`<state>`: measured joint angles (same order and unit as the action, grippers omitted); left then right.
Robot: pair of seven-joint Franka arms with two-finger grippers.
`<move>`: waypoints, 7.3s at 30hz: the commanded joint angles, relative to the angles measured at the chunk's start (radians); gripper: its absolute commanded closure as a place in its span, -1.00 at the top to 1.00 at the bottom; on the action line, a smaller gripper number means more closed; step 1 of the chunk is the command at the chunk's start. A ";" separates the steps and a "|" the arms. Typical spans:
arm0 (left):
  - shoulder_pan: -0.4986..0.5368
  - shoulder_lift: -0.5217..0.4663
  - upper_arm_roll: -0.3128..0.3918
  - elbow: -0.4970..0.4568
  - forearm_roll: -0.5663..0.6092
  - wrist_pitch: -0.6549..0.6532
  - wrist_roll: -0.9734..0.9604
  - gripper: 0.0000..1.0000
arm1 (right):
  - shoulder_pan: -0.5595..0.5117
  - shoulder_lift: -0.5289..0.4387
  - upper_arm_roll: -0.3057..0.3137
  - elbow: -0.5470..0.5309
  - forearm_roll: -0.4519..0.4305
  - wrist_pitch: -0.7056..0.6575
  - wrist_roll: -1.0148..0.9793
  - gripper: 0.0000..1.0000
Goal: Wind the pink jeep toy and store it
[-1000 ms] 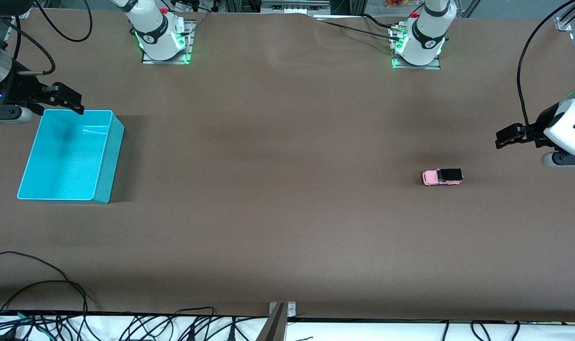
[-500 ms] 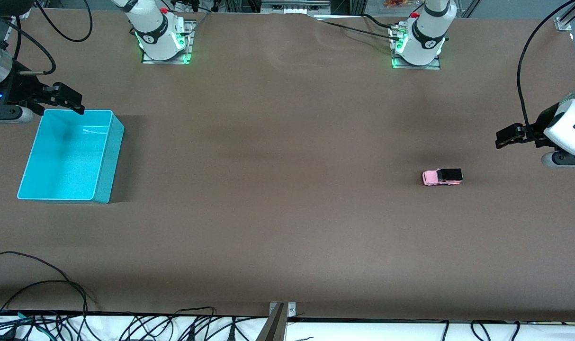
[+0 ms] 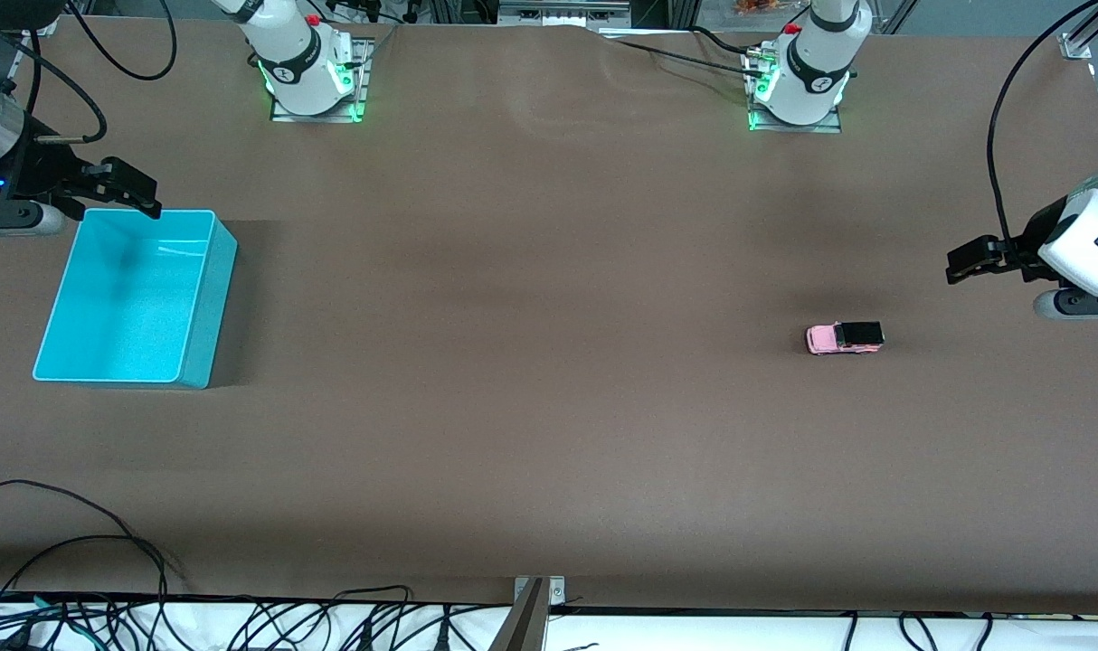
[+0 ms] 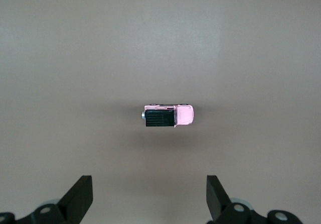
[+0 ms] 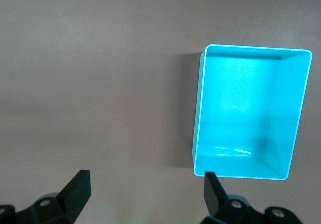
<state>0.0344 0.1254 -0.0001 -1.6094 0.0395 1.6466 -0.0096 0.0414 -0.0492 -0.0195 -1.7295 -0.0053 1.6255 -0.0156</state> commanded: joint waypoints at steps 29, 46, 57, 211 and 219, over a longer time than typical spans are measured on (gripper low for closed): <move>-0.001 -0.006 -0.001 0.005 -0.003 -0.005 0.010 1.00 | 0.006 -0.003 0.000 0.007 -0.019 -0.009 0.003 1.00; -0.004 -0.004 -0.001 0.003 -0.003 -0.004 0.010 1.00 | 0.006 -0.003 0.000 0.007 -0.019 -0.010 0.002 1.00; -0.005 -0.004 -0.001 0.003 -0.003 -0.004 0.010 1.00 | 0.006 -0.004 0.000 0.008 -0.019 -0.010 0.002 1.00; 0.041 0.269 -0.024 -0.567 -0.095 0.891 -1.534 -0.66 | 0.003 -0.003 -0.007 0.011 -0.018 -0.007 0.003 1.00; 0.032 0.189 -0.047 -0.557 -0.087 0.857 -1.532 -0.68 | 0.003 -0.004 -0.005 0.011 -0.019 -0.007 0.003 1.00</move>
<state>0.0777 0.3930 -0.0288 -2.1623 -0.0234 2.5415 -1.5464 0.0413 -0.0493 -0.0235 -1.7289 -0.0058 1.6247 -0.0156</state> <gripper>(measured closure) 0.493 0.000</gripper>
